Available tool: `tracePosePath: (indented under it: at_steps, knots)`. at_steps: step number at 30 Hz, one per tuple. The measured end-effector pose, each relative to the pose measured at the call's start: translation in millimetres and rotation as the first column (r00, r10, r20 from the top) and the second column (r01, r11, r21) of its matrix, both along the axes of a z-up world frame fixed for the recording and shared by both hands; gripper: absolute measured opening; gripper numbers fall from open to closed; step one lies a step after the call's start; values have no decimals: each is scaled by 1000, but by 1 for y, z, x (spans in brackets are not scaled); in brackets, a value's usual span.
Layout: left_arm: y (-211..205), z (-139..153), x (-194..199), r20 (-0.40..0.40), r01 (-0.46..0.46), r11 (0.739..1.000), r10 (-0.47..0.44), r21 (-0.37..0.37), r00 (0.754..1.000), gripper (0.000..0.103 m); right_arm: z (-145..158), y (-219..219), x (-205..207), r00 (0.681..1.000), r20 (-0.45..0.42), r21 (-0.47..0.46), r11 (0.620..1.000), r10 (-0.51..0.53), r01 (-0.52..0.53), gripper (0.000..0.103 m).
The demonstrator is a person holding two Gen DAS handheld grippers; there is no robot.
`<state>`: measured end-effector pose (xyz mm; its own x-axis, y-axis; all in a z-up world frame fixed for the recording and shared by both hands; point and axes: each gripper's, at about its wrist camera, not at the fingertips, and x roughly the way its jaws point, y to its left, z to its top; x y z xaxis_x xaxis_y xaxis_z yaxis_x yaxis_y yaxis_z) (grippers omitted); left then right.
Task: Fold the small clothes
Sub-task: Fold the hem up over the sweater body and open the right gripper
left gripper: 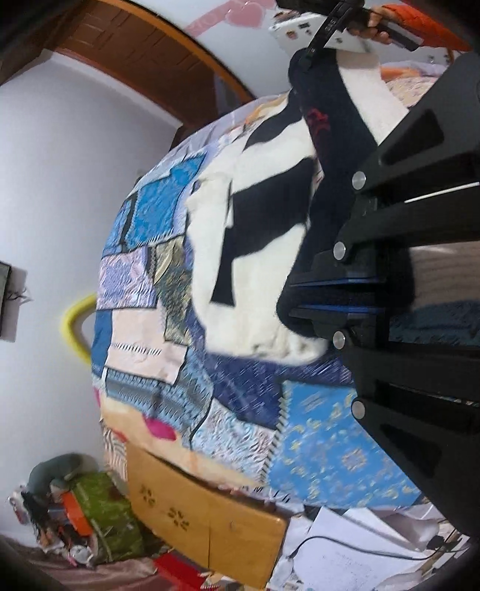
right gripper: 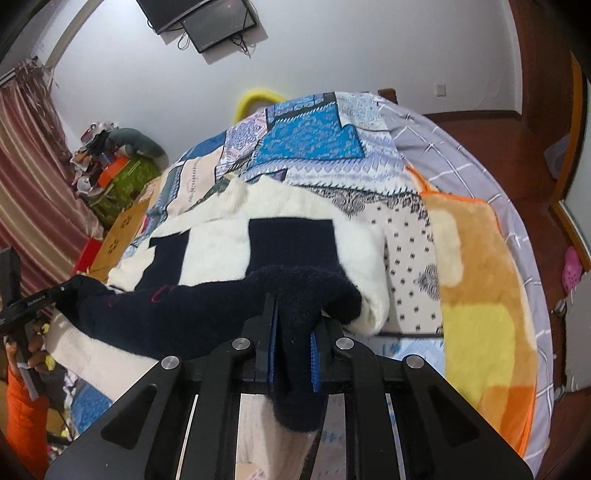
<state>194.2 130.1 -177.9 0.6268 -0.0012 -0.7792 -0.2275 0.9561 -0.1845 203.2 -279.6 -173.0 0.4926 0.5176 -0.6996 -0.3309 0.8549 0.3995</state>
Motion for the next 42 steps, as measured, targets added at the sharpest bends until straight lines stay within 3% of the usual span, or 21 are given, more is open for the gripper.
tracePosePath:
  at_steps: [10, 17, 20, 22, 28, 31, 34, 42]
  knots:
    - [15, -51, 34, -112, -54, 998, 57, 31, 992, 7, -42, 5, 29, 996, -85, -63, 998, -26, 20, 12]
    - [8, -63, 37, -142, -30, 996, 41, 80, 989, 9, -49, 5, 33, 993, -116, -80, 997, -10, 0, 17]
    - [6, -62, 36, -157, -22, 994, 39, 109, 987, 16, -46, 3, 32, 991, -131, -87, 996, -4, -8, 21]
    - [6, -60, 34, -164, -25, 993, 45, 117, 985, 27, -44, 1, 31, 990, -142, -92, 996, -7, -7, 24]
    - [15, -44, 16, -143, -44, 994, 58, 97, 988, 48, -29, -4, 18, 992, -118, -164, 986, -34, 14, 49]
    - [18, -36, 3, -129, -47, 996, 57, 82, 990, 57, -23, -9, 10, 994, -105, -174, 985, -36, 17, 53]
    - [18, -32, -8, -127, -40, 998, 46, 51, 991, 63, -19, -14, 3, 993, -112, -169, 985, -44, 25, 53]
    - [4, -50, -27, -200, 1, 1000, -6, -23, 980, 64, -25, -11, -22, 989, -143, -131, 991, -38, 20, 53]
